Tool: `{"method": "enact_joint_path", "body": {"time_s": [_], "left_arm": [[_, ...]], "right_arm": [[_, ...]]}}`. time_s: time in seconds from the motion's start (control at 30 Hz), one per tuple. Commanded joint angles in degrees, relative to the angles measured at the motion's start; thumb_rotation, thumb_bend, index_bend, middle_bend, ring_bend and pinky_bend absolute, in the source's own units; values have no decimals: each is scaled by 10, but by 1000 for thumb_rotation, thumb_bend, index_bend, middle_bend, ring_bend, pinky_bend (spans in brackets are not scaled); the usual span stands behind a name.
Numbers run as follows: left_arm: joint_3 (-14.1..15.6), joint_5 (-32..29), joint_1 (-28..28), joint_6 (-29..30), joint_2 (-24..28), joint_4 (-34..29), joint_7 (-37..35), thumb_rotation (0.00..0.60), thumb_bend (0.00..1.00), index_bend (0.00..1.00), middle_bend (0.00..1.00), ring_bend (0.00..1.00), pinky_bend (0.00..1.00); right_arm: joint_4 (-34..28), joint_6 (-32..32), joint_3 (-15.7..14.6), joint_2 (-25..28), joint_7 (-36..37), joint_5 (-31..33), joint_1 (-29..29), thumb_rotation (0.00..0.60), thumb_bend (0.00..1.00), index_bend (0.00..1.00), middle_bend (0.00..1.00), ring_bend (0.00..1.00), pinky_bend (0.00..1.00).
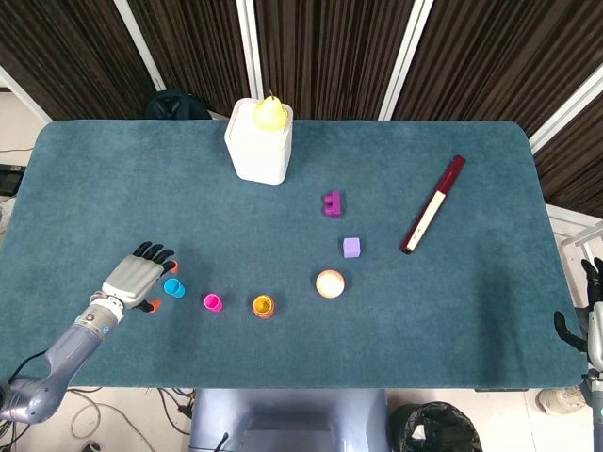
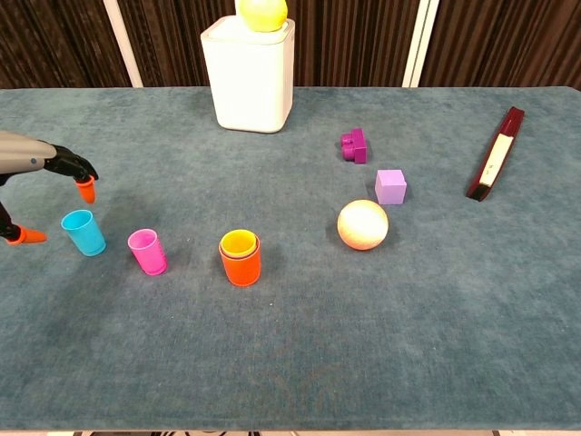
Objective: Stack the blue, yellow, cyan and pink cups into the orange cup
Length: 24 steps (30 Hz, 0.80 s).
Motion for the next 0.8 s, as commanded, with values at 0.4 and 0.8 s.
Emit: {"method": "enact_joint_path", "body": {"time_s": [0.4, 0.8], "left_arm": [[-17, 13, 8, -7, -27, 26, -5, 600, 308, 373, 101, 0, 0], [-25, 17, 13, -9, -26, 26, -1, 600, 331, 445, 114, 0, 0]], "right_arm": [[1, 0, 0, -1, -3, 1, 0, 600, 423, 36, 0, 51, 0], [1, -1, 0, -2, -2, 1, 1, 600, 424, 36, 0, 51, 0]]}}
